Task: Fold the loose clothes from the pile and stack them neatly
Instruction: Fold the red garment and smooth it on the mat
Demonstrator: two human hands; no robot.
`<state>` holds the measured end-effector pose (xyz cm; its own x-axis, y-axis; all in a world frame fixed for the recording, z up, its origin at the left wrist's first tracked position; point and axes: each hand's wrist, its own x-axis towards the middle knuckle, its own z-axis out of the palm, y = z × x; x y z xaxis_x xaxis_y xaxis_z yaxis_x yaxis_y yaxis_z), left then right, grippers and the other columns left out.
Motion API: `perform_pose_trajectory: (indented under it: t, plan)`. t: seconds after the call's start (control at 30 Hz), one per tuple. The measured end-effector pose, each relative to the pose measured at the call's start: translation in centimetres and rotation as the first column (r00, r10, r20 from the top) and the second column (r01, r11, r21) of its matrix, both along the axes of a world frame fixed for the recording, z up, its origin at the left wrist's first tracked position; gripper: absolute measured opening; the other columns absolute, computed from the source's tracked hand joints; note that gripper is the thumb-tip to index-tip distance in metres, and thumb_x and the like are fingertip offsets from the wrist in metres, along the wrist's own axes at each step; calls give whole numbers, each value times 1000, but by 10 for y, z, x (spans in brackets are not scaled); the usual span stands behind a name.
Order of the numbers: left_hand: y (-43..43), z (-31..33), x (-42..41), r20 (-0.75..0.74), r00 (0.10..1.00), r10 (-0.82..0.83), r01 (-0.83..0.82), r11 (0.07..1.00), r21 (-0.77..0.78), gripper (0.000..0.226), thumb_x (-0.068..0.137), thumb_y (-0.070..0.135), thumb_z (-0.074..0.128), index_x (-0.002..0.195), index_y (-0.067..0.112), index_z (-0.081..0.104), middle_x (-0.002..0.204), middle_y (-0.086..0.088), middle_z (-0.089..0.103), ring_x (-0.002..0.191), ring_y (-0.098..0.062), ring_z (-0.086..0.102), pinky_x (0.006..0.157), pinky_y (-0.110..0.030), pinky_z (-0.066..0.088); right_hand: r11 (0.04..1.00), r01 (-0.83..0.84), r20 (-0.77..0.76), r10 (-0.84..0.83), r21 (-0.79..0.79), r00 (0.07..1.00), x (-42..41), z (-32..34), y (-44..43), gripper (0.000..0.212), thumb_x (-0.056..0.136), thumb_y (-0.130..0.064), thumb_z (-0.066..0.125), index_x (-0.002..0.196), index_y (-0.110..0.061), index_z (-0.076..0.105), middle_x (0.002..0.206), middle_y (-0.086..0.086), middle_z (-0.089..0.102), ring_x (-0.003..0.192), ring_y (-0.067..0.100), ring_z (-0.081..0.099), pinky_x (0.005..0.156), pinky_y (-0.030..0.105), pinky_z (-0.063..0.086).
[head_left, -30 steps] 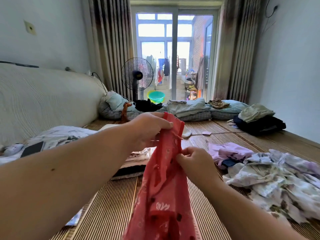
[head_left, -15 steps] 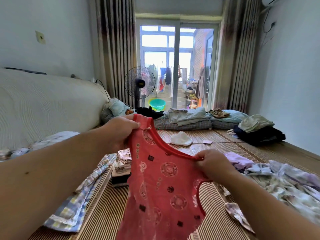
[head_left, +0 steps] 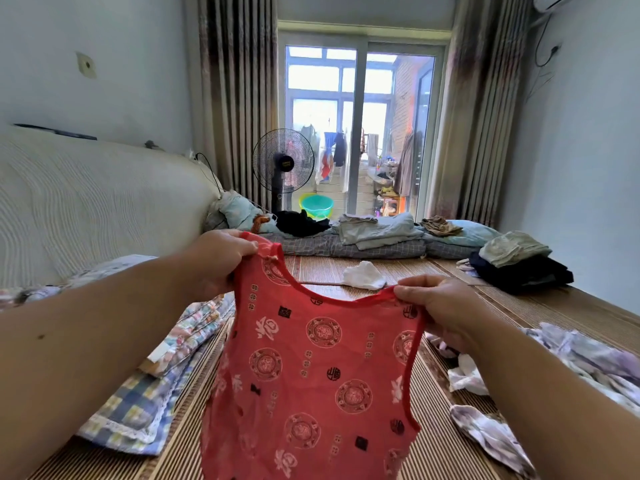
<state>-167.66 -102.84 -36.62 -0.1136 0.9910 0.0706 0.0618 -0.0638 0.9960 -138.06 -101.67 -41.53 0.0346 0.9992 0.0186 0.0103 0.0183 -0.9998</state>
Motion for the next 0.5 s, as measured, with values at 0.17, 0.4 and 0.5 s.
perform_pose_trajectory:
  t: [0.17,0.4,0.5]
  plan:
    - [6,-2,-13,9,991,137,-137,991,-11,2,96,8,55,94,8,56,67,-11,60,41,-12,60,38,-23,49,989,-86,70,77,123,995,4,11,5,24,74,0,75,96,-4,67,80,18,72,64,24,70,55,28,59]
    - [6,1,-33,-79,987,-141,137,989,-52,29,89,25,60,106,1,61,64,-11,67,50,-16,65,50,-31,57,947,-262,418,166,184,893,17,30,10,32,76,14,68,101,-6,70,83,7,75,74,13,71,65,21,55]
    - [0,6,-36,-153,946,-286,275,957,-94,64,61,38,83,106,-2,64,77,-19,70,60,-22,68,60,-34,60,949,-220,535,67,227,842,20,35,11,20,78,-4,75,94,-15,73,89,8,75,84,20,70,79,32,57]
